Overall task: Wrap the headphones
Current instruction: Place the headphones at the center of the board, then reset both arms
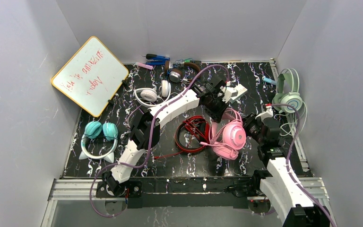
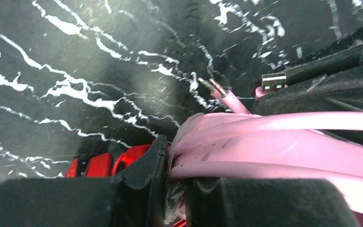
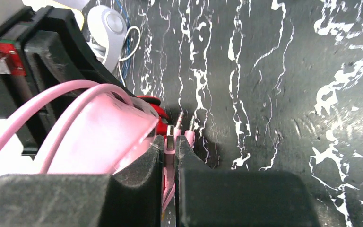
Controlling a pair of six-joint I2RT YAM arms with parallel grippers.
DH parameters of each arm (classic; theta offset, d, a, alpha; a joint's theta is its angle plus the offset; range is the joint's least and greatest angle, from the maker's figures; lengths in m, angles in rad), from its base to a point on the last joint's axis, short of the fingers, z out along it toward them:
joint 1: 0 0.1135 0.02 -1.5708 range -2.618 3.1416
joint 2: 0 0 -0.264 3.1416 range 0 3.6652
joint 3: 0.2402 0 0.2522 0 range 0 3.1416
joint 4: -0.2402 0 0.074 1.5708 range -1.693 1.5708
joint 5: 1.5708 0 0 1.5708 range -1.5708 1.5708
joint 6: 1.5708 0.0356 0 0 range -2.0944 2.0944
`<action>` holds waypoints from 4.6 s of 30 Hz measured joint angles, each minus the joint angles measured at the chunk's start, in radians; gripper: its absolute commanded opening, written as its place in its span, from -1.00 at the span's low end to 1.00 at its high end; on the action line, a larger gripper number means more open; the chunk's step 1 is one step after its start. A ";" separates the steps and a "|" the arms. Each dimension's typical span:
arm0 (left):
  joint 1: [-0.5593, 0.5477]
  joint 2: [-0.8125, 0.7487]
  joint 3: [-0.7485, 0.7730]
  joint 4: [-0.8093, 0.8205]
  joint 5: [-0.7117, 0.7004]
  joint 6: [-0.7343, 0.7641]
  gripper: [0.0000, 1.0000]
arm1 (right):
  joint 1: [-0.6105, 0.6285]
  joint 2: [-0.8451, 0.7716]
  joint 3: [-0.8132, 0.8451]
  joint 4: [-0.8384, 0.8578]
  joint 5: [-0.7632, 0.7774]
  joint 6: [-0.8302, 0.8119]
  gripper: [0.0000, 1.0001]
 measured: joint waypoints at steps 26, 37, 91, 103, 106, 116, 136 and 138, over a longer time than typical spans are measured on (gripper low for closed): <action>-0.011 0.054 -0.064 0.154 -0.023 -0.035 -1.00 | -0.014 0.081 0.035 -0.153 0.123 -0.077 -0.97; -0.021 -0.256 -0.534 0.164 -0.258 0.211 -1.00 | 0.354 0.307 -0.049 0.081 0.141 0.010 -0.97; -0.067 -0.099 -0.331 0.068 -0.631 0.289 -0.23 | -0.034 0.307 0.254 -0.306 0.106 -0.085 0.36; -0.068 -0.153 -0.291 0.025 -0.736 0.214 0.96 | -0.034 0.235 0.322 -0.360 0.055 -0.164 0.87; -0.069 -0.259 -0.362 0.060 -0.768 0.173 0.97 | -0.034 0.186 0.333 -0.370 0.079 -0.189 0.95; -0.034 -0.904 -0.937 0.390 -0.955 -0.096 0.96 | -0.034 -0.141 0.247 -0.252 0.169 -0.246 0.97; 0.544 -1.371 -1.540 0.579 -0.840 -0.378 0.97 | -0.034 -0.137 0.093 -0.122 0.211 -0.445 0.97; 0.583 -1.353 -1.555 0.619 -0.831 -0.394 0.97 | -0.034 -0.117 0.063 -0.076 0.216 -0.482 0.97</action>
